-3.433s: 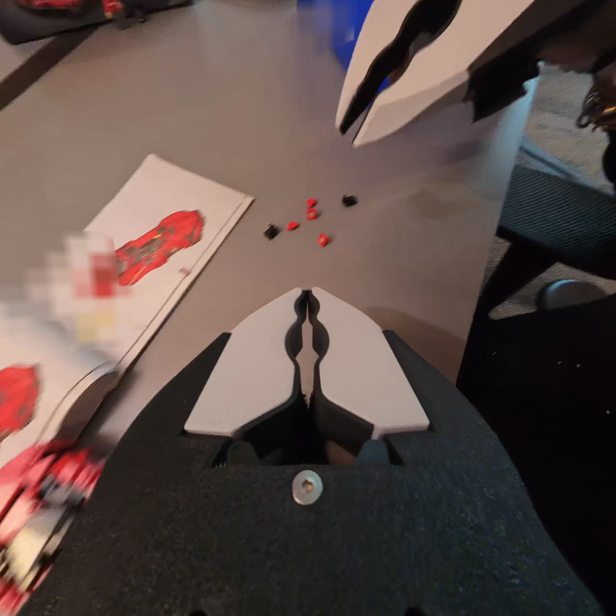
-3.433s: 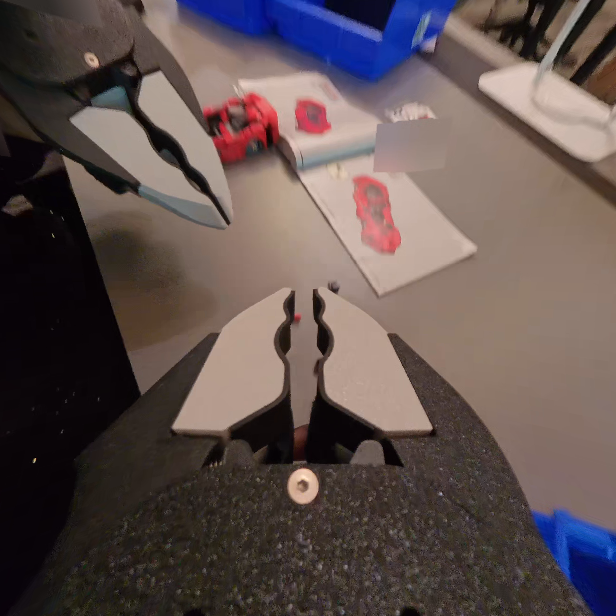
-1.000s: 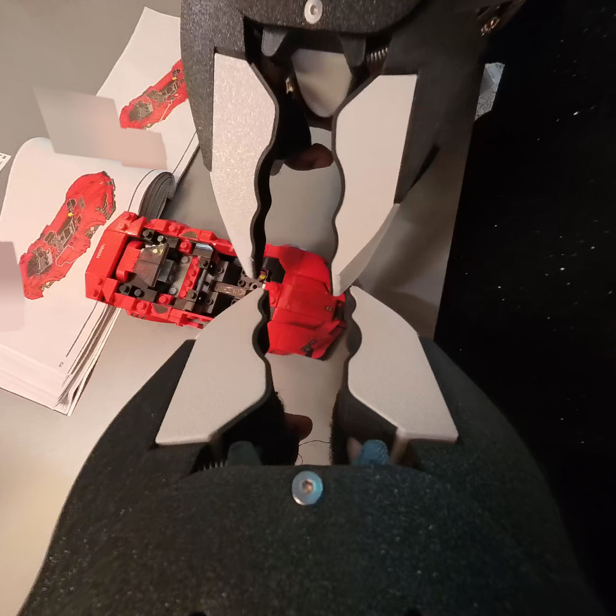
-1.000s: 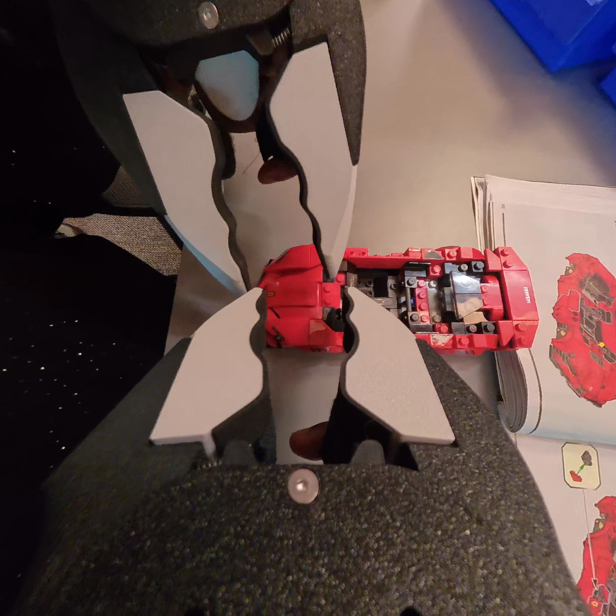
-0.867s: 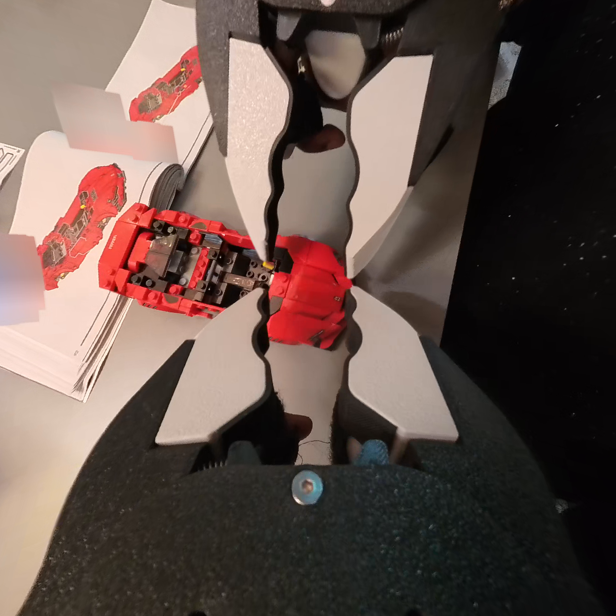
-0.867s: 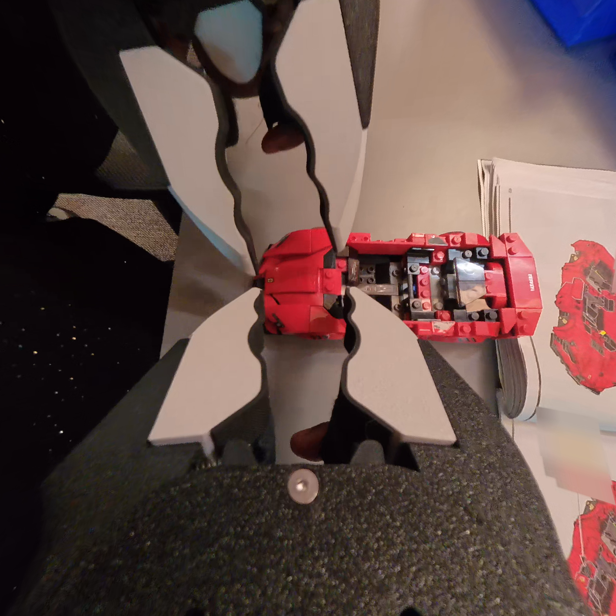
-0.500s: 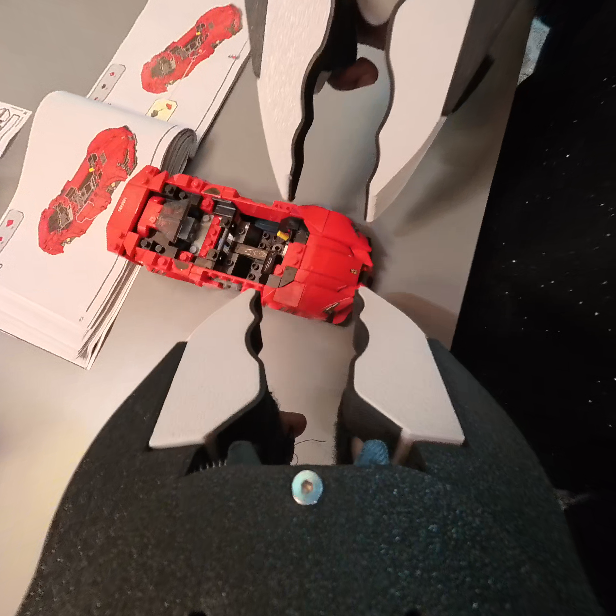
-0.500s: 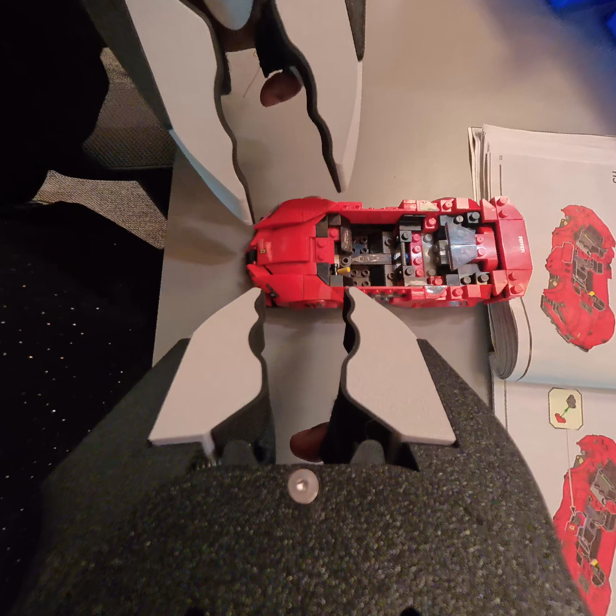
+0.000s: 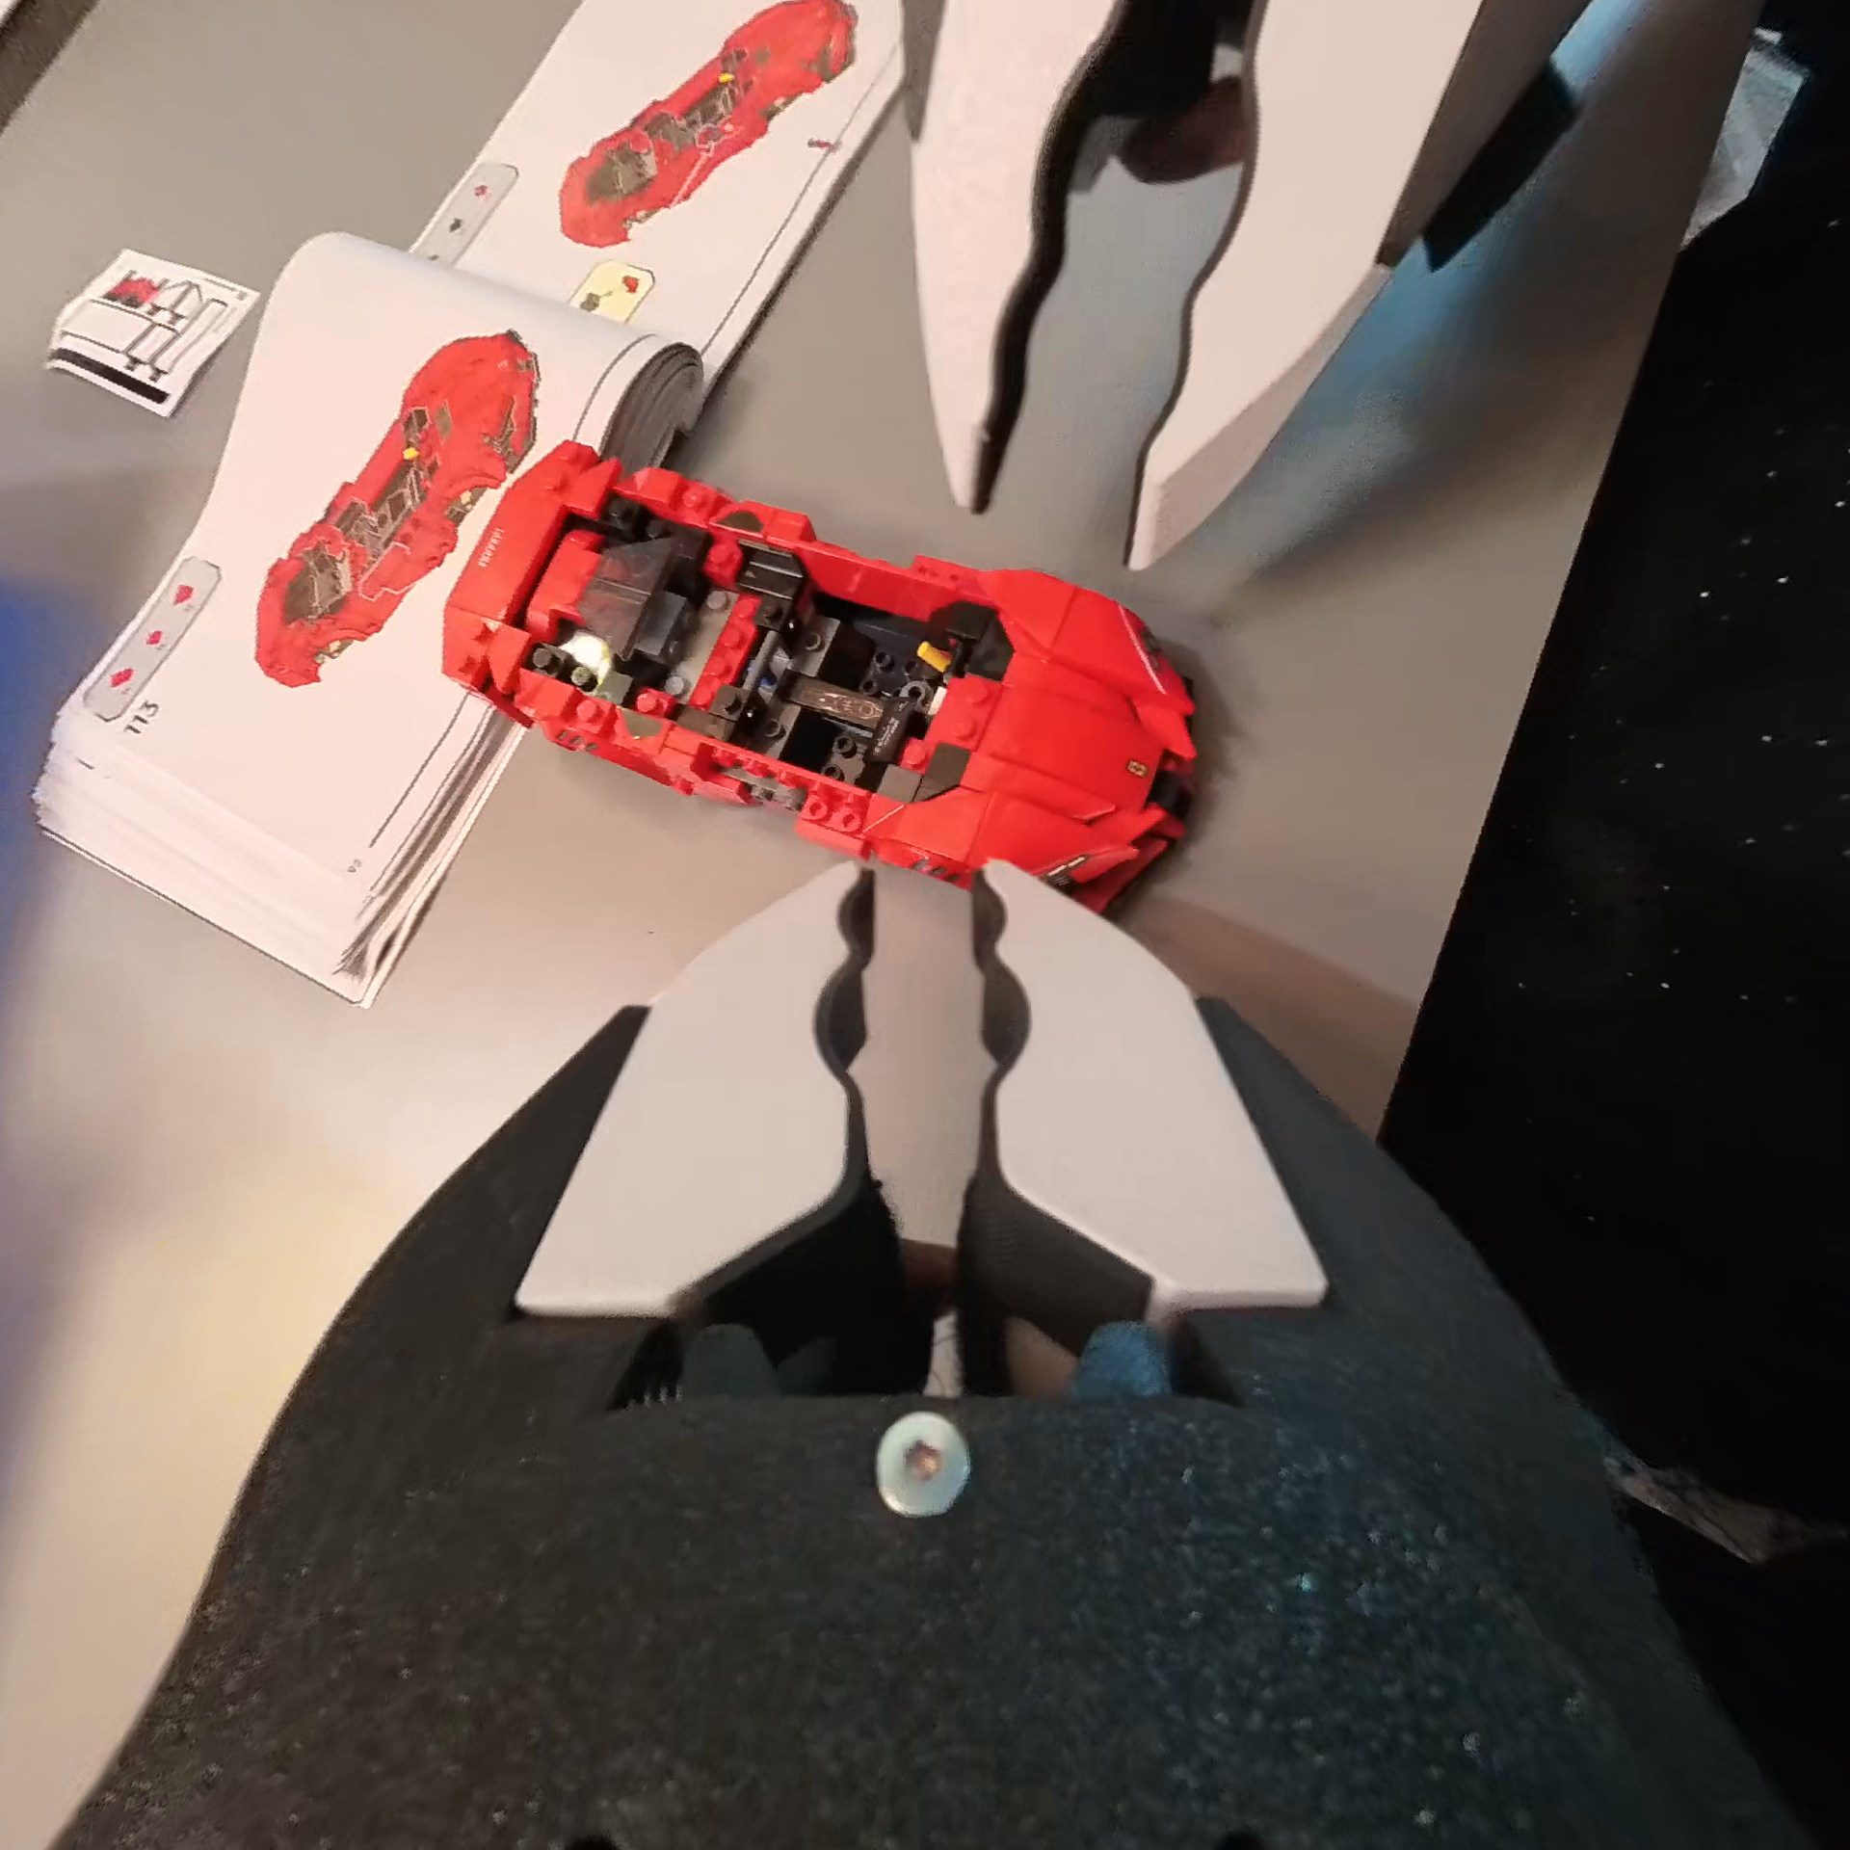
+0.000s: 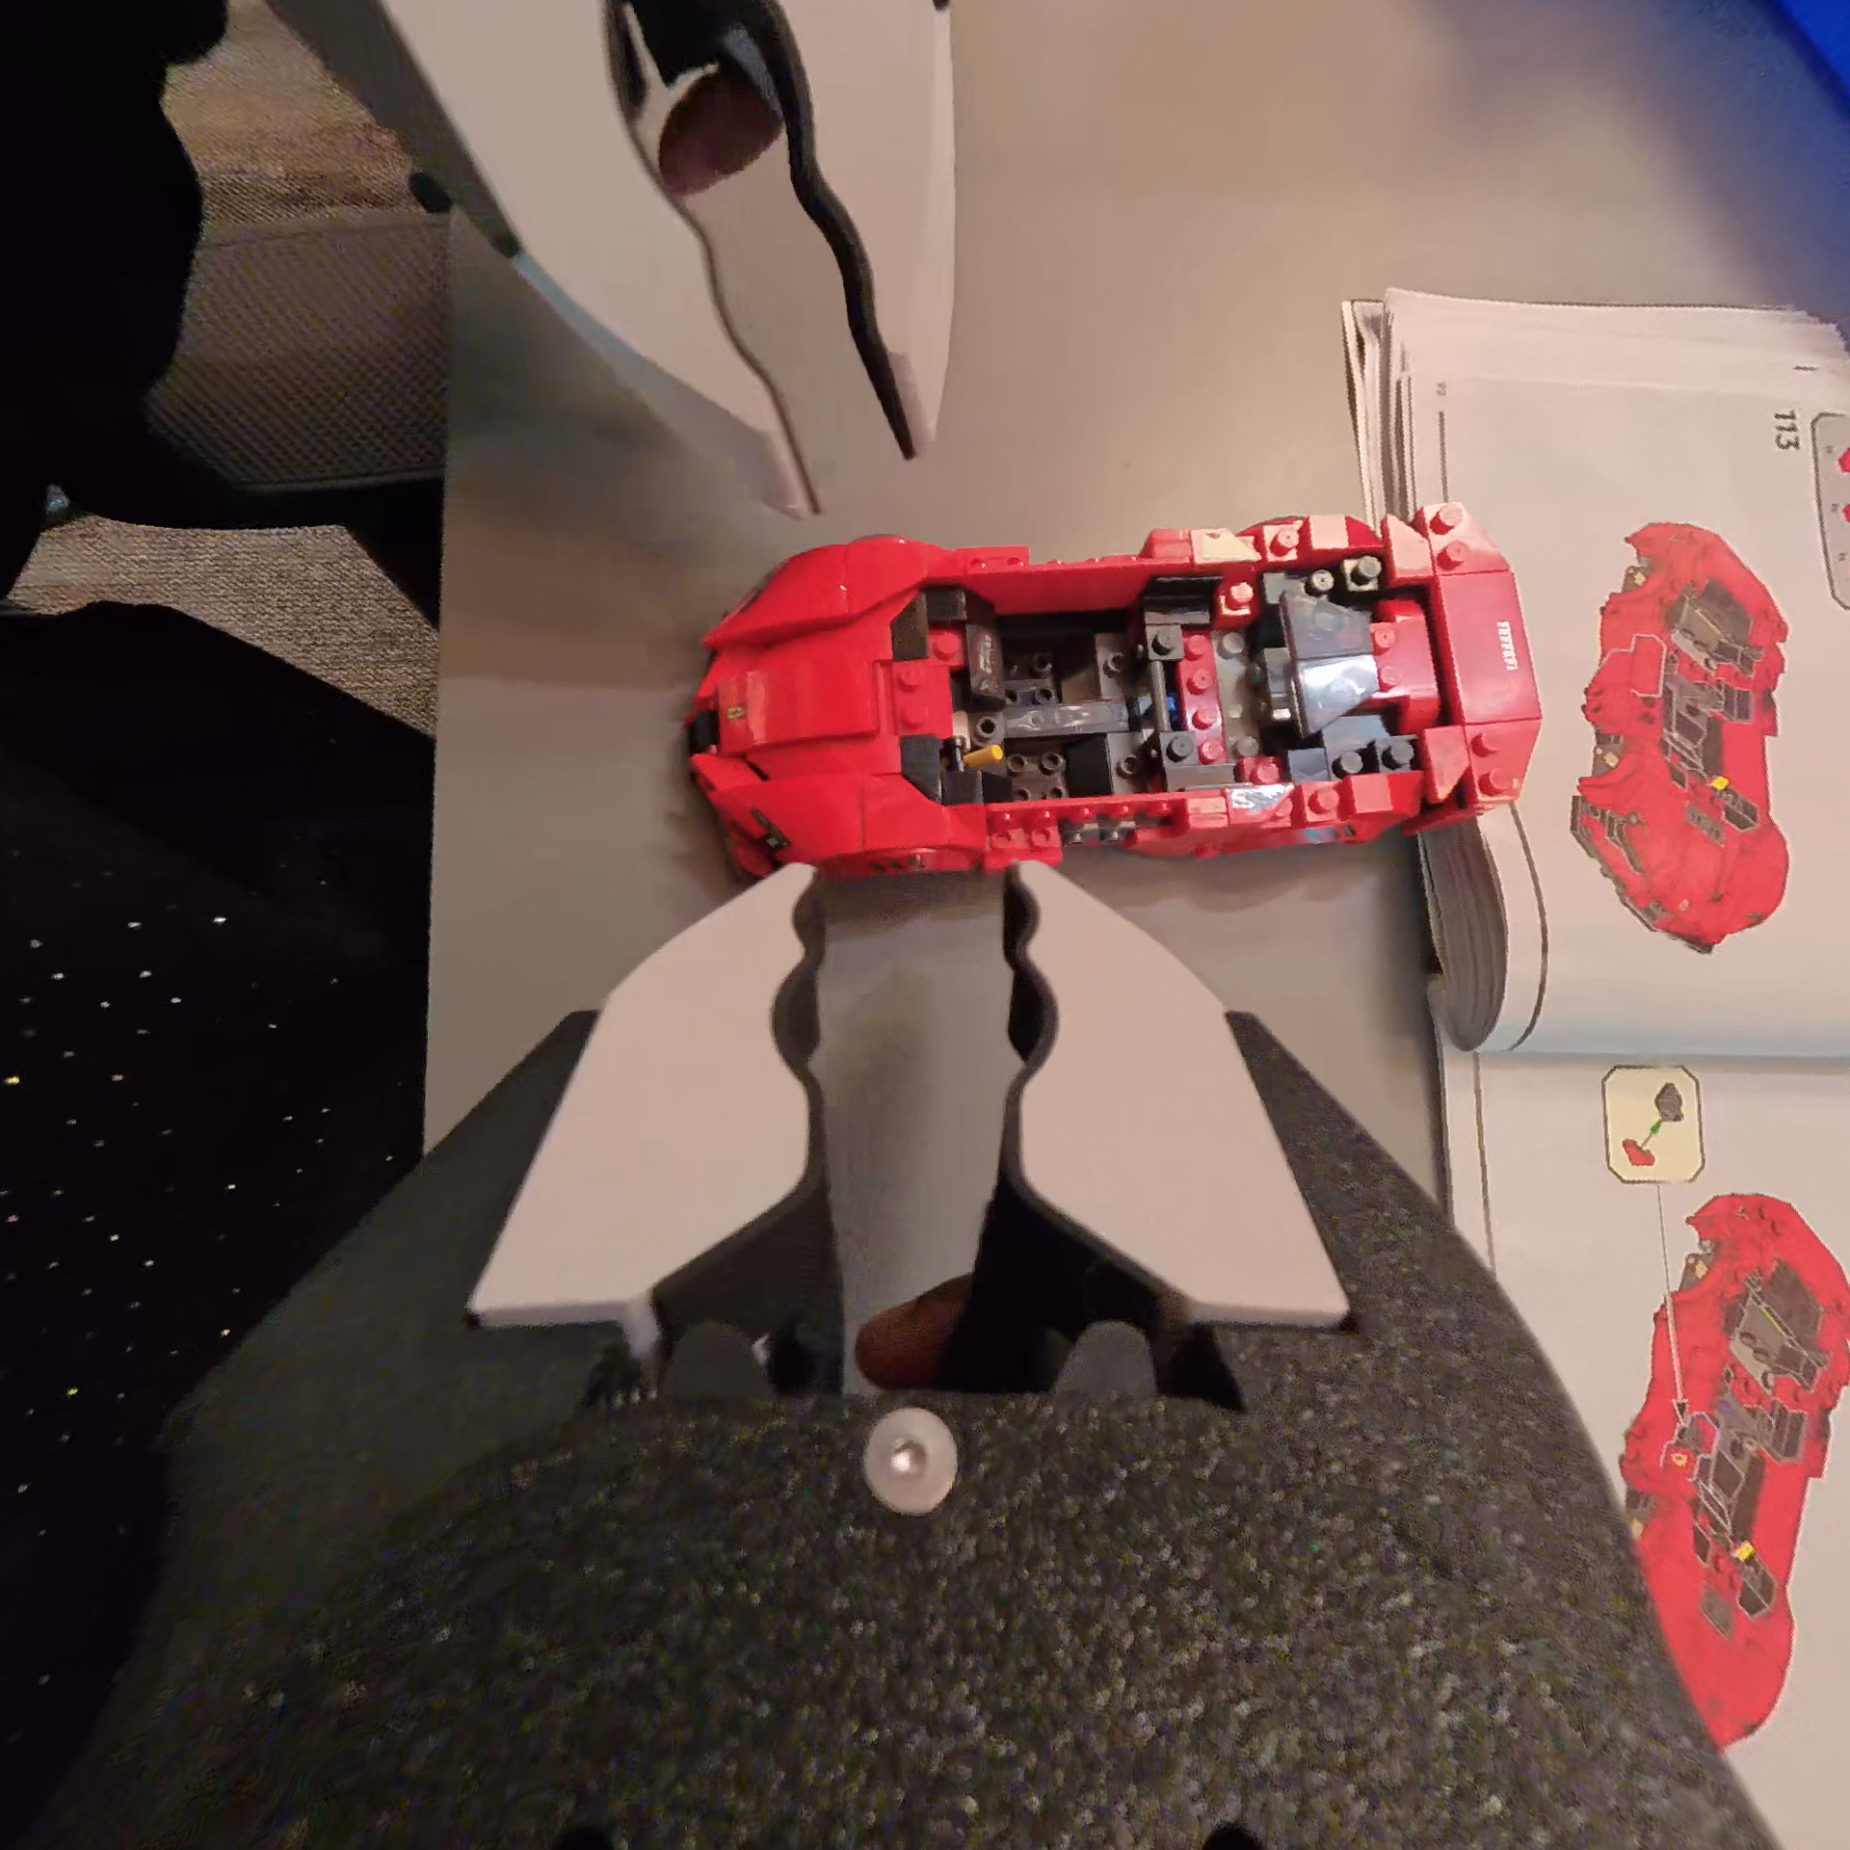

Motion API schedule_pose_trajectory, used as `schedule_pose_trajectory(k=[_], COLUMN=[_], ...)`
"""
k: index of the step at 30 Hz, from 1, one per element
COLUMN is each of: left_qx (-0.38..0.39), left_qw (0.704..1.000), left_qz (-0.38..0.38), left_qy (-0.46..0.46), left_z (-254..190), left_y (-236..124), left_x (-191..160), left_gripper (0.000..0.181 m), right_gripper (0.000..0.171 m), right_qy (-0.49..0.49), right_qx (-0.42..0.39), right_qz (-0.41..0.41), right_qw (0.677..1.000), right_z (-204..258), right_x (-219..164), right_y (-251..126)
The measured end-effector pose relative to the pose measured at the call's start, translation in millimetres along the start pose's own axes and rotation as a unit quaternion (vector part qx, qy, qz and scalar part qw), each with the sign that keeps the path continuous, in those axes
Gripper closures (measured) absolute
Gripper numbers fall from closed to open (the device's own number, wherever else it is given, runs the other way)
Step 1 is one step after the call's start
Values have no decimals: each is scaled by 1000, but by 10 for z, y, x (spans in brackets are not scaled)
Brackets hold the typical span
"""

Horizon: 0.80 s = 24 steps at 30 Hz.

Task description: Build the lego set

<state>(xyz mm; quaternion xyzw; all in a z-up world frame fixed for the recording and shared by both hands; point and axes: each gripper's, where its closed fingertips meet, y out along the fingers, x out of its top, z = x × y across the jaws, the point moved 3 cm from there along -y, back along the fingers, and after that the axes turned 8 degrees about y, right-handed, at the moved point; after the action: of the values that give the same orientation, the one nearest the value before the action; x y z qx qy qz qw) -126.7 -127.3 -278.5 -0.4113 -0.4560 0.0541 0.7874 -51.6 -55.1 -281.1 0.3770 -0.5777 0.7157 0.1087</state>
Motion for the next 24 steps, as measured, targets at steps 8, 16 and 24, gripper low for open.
schedule_pose_trajectory(k=[8,16,24], left_qx=[-1,-2,16], left_qw=[1000,1000,1000], left_qz=[-14,-6,5], left_qy=[8,6,-3], left_z=[-12,-2,43], left_y=[-36,-30,-46], left_x=[54,72,106], left_gripper=[179,181,181], right_gripper=[166,171,171], right_qy=[-3,4,13], right_qx=[6,7,2], right_qz=[-16,-15,-10], right_qw=[1000,1000,1000], right_z=[0,-15,-31], right_x=[38,16,-6], right_y=[-42,-36,-30])
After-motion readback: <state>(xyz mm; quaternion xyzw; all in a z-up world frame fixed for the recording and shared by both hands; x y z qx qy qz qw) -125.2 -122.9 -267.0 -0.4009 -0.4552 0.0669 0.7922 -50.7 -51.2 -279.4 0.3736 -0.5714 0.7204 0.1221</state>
